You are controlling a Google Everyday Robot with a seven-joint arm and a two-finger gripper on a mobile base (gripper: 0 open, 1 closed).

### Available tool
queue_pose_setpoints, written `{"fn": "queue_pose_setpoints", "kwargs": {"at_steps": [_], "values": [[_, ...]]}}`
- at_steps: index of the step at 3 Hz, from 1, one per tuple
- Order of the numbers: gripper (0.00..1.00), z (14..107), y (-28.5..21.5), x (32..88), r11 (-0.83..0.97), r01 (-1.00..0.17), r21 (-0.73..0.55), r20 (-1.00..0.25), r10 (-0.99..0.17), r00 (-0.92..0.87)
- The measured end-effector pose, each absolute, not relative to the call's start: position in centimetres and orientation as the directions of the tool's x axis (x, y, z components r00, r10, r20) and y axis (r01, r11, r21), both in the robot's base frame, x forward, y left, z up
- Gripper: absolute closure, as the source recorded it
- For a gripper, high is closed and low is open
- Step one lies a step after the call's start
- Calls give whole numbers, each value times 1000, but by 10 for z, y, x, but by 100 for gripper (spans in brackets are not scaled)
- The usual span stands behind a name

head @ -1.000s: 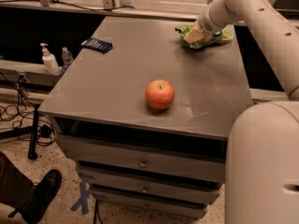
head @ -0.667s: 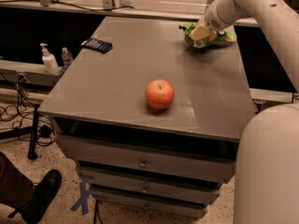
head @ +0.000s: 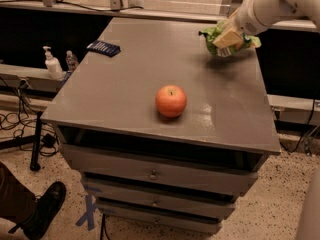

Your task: Move green rice chip bag near apple

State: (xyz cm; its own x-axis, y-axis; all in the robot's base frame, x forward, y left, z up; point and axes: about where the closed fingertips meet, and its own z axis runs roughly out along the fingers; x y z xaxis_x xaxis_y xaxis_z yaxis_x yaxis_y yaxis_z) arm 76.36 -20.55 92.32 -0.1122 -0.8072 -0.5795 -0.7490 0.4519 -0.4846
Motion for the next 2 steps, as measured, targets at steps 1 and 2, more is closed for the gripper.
{"fn": "queue_pose_setpoints", "kwargs": {"at_steps": [1, 2], "values": [[100, 918, -204, 724, 391, -798, -460, -588, -807, -57], [100, 906, -207, 690, 344, -835, -430, -595, -803, -25]]}}
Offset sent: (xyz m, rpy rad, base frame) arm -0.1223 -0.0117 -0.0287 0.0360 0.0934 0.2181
